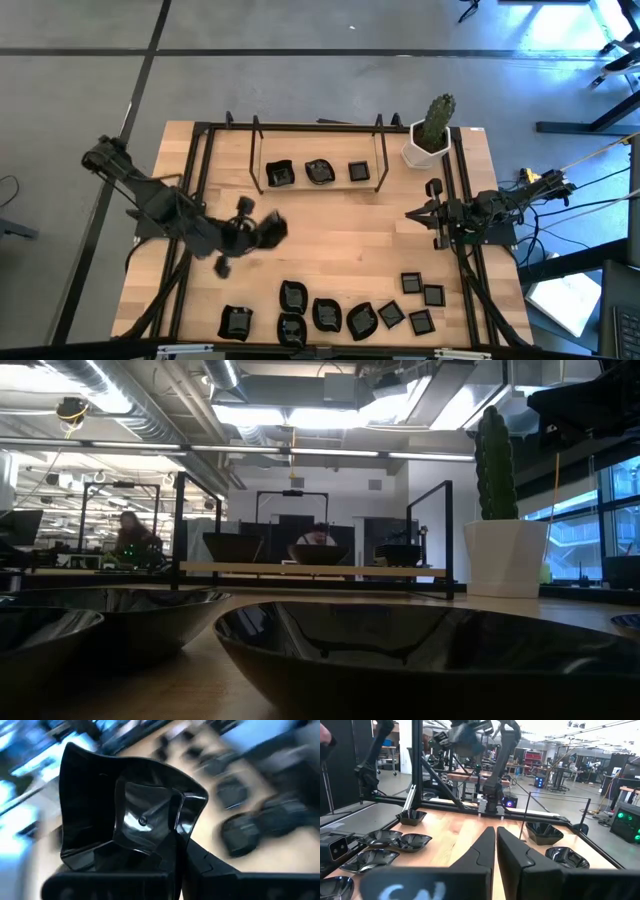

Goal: Pick & Place Mini shaped plates
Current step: Stack the black distorted square plate on top of the black distorted square plate on the shelf

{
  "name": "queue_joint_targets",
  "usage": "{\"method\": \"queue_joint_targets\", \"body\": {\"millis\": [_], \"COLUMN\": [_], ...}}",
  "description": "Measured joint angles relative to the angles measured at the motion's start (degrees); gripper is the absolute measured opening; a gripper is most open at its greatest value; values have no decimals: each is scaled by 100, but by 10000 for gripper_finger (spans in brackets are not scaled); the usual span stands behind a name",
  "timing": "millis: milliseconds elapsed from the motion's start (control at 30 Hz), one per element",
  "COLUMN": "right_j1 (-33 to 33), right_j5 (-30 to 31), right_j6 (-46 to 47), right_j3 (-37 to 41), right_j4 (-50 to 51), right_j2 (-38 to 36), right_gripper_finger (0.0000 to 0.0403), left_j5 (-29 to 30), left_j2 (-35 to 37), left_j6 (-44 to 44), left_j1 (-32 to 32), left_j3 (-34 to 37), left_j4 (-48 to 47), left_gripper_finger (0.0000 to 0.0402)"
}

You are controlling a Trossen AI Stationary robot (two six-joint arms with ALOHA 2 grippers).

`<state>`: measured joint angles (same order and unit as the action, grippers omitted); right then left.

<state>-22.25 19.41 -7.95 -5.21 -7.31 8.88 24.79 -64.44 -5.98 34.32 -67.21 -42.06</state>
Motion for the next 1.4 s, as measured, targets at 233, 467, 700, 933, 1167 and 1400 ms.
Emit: {"method": "queue_joint_targets", "body": {"millis": [233, 467, 700, 933, 1167, 1400], "right_j1": [-1, 1, 1, 1, 0, 1], "right_j5": [-1, 1, 3, 1, 1, -1], "right_j6": [-2, -26, -21, -17, -21, -13], "right_j3": [0, 0, 0, 0, 0, 0], "right_j4": [0, 0, -2, -2, -2, 0], "right_j2": [1, 1, 1, 0, 1, 1], "right_gripper_finger": [20, 20, 20, 20, 20, 20], "left_j5": [-176, 720, 819, 576, 392, -65], "left_j2": [1630, 2778, 2048, 704, -878, -1868], "left_j6": [-112, 775, 923, 1091, 1425, 1620], "left_j1": [-397, -454, -966, -2087, -3082, -3785], "left_j3": [1687, 2886, 2703, 1451, 218, 106], "left_j4": [1443, 2679, 3035, 2457, 564, 51], "left_gripper_finger": [2, 2, 2, 2, 3, 3]}}
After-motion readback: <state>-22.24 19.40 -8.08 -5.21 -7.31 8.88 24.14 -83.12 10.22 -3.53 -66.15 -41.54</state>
